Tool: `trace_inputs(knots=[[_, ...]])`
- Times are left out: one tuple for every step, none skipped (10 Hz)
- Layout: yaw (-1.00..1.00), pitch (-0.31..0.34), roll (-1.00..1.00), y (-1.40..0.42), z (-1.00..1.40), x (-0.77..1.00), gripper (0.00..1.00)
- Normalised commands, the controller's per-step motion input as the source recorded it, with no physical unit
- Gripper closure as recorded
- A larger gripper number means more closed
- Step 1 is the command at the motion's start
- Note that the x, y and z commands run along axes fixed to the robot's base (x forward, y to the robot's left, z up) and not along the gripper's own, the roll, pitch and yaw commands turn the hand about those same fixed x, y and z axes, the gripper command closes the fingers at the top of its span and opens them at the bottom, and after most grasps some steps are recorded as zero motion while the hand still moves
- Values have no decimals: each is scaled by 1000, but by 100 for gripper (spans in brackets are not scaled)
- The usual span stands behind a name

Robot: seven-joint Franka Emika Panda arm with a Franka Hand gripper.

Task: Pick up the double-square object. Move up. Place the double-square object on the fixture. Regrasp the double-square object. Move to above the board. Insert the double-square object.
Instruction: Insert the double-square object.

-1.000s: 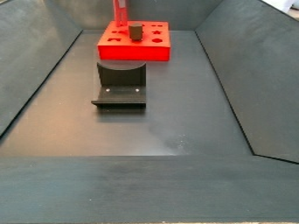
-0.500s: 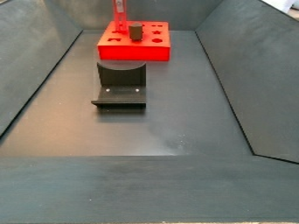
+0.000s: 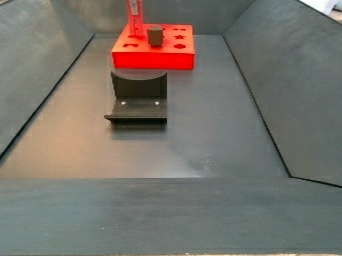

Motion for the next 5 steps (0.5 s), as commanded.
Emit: trace_inputs(knots=[[0,-27,0,0,-77,217,100],[123,-27,0,31,-71,329,100],[266,-13,11,177,-100,366,100],[254,-34,0,243,-43,89,100],[0,0,-39,37,0,0,100]])
